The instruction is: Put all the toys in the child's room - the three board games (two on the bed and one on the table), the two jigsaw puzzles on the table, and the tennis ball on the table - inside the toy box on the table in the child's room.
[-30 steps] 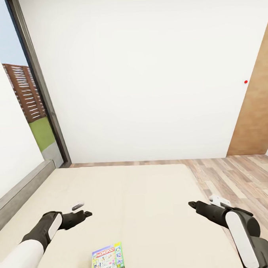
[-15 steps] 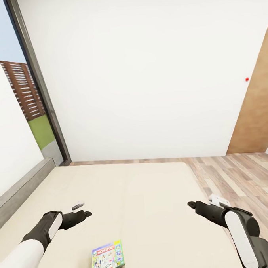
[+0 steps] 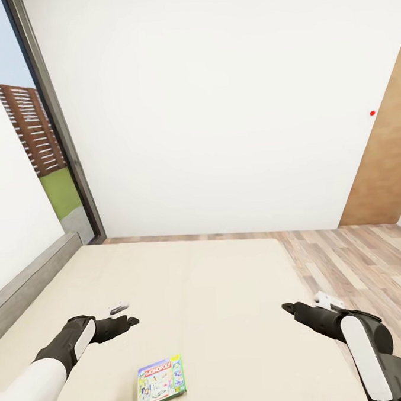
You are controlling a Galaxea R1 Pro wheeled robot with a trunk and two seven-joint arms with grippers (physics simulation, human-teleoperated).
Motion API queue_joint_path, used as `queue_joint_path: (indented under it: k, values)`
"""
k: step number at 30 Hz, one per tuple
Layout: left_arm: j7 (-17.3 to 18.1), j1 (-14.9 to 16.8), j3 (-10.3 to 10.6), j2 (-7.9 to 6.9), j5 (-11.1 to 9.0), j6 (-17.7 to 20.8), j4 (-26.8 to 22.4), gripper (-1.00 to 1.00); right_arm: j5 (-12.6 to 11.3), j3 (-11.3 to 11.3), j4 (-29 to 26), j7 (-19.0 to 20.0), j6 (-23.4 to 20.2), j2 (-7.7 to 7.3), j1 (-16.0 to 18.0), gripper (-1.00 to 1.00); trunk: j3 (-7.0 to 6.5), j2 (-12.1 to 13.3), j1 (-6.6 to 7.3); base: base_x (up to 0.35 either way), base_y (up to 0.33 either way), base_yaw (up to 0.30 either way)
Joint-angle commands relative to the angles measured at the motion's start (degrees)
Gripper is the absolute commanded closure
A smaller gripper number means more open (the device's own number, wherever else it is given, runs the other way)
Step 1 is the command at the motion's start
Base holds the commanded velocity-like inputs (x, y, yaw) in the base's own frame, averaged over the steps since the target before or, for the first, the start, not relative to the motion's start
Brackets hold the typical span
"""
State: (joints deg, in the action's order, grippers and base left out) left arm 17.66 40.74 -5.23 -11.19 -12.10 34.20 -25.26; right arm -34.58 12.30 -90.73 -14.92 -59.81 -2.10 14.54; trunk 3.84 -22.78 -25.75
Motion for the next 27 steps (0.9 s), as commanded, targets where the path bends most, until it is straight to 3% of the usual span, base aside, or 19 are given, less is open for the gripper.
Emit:
queue_joint_path:
  k: [1,4,6,12,16,27]
  values:
    - [0.14,0.04,-0.31,0.03,-0.15,0.46,-0.05,-1.00,-1.48,0.10,-0.05,0.03,-0.19,-0.11,0.04,-1.00,0.23,-0.14,-0.04,0.000,0.000,0.000]
    - [0.18,0.04,-0.31,0.03,-0.18,0.45,-0.05,-1.00,-4.28,0.31,-0.06,2.19,-0.19,-0.25,0.02,-1.00,0.51,-0.14,-0.04,0.000,0.000,0.012]
    - [0.23,0.04,-0.31,0.03,-0.23,0.49,-0.05,-1.00,-7.93,1.14,-0.06,6.03,-0.19,-0.96,-0.02,-1.00,0.70,-0.14,-0.04,0.000,0.000,0.048]
    - [1.41,0.04,-0.31,-0.12,-0.28,0.51,-0.05,-1.00,-15.05,3.17,-0.06,20.72,-0.19,-7.98,-0.03,-1.00,1.25,-0.14,-0.04,0.000,0.000,0.071]
    - [3.48,0.04,-0.31,-0.25,-0.20,0.54,-0.05,-1.00,-16.24,3.21,-0.06,24.14,-0.19,-9.33,-0.04,-1.00,1.63,-0.14,-0.04,0.000,0.000,0.077]
    - [6.22,0.04,-0.31,-0.50,-0.11,1.95,0.03,-1.00,-16.48,3.17,-0.06,24.81,-0.19,-9.59,-0.04,-1.00,2.65,-0.14,-0.04,0.000,0.000,0.078]
